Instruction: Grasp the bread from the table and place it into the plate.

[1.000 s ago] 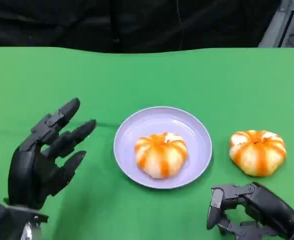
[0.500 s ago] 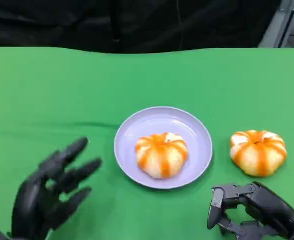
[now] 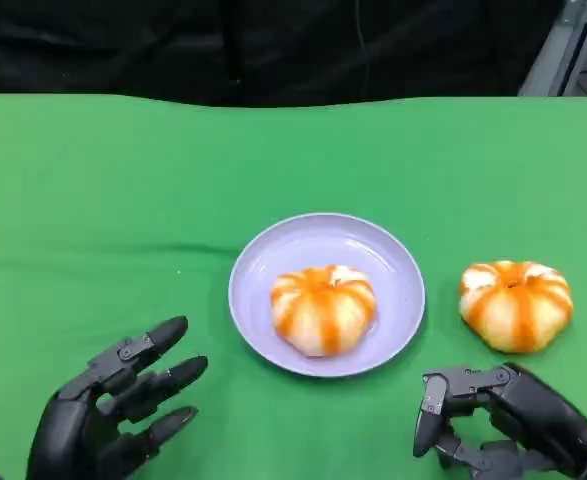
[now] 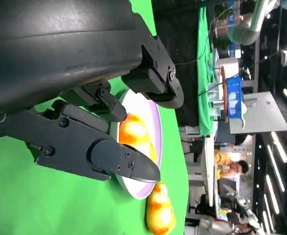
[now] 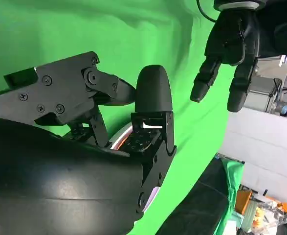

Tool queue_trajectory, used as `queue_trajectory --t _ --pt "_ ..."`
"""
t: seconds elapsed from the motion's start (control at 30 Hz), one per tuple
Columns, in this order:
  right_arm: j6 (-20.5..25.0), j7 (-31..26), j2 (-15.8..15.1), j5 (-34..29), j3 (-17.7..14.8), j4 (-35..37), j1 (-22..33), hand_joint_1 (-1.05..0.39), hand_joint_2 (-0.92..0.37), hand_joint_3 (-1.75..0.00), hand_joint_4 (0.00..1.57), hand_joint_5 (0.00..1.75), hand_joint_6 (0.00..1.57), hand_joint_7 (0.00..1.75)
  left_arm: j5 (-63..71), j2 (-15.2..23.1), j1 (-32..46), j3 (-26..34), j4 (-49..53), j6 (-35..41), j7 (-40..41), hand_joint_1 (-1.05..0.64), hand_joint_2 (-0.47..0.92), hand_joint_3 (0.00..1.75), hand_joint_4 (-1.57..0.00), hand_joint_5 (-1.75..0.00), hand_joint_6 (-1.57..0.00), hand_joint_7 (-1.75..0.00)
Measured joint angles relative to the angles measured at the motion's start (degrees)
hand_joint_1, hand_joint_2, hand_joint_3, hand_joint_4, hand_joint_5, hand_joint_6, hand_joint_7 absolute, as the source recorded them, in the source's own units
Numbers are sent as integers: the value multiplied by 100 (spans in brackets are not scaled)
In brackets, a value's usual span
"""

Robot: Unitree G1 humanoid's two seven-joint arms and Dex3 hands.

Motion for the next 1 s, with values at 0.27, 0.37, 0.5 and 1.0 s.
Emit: queue_trajectory --t 0.27,0.37,0.5,1.0 --pt "0 -1 0 0 0 0 0 -10 -78 -72 71 168 78 119 65 0 0 3 0 -3 0 -41 91 0 -76 0 -65 0" --pt "0 -1 0 0 0 0 0 -10 -78 -72 71 168 78 119 66 0 0 9 0 -3 0 -41 91 0 -76 0 -65 0" --pt "0 -1 0 0 0 0 0 -11 -78 -72 71 168 78 119 99 1 -4 12 22 -31 13 -13 92 15 -86 -4 -81 -6" --pt "1 -1 -2 1 -2 0 -1 -9 -78 -72 70 169 76 122 1431 318 -254 -101 614 -1032 1045 5 66 95 -82 -145 -84 -130"
